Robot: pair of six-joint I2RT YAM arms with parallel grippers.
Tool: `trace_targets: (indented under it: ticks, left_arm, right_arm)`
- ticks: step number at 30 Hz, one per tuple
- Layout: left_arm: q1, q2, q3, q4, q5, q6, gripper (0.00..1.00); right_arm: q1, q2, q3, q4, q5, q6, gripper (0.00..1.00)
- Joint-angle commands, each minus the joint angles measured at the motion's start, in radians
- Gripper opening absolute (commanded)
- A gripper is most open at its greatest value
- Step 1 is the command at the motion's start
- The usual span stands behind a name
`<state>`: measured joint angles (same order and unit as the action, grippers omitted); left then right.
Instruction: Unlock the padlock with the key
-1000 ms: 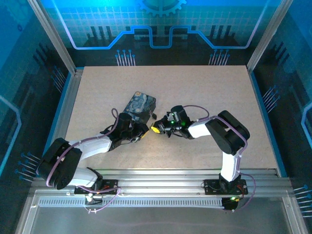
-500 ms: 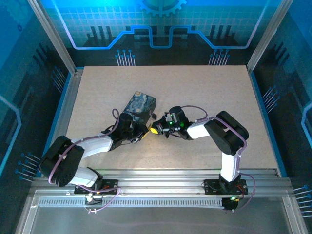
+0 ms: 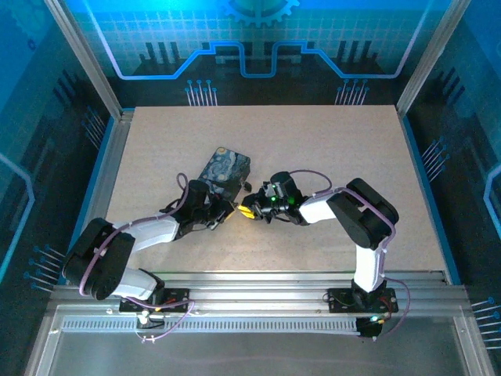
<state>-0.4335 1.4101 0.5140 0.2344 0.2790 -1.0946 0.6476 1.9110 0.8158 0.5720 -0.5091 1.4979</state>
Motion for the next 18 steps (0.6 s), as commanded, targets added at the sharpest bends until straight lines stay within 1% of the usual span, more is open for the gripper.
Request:
trace_targets:
  ticks: [1, 4, 7, 9, 13, 18]
  left_arm:
    - [0.012, 0.003, 0.073, -0.112, 0.039, 0.141, 0.0]
    - [0.012, 0.007, 0.122, -0.194, 0.07, 0.246, 0.0]
    - [0.012, 0.015, 0.165, -0.25, 0.101, 0.329, 0.0]
    - [0.014, 0.025, 0.188, -0.273, 0.128, 0.369, 0.0]
    - [0.018, 0.062, 0.24, -0.293, 0.247, 0.46, 0.0]
    - [0.019, 0.108, 0.317, -0.341, 0.35, 0.559, 0.0]
  right_arm:
    - [-0.025, -0.045, -0.002, -0.125, -0.004, -0.125, 0.31]
    - [-0.076, -0.103, 0.009, -0.275, -0.005, -0.28, 0.39]
    - [-0.123, -0.157, 0.043, -0.446, -0.006, -0.491, 0.4]
    - [-0.145, -0.187, 0.058, -0.502, -0.027, -0.617, 0.4]
    - [-0.198, -0.238, 0.058, -0.521, -0.181, -0.852, 0.4]
    - [-0.271, -0.269, 0.099, -0.601, -0.346, -1.047, 0.4]
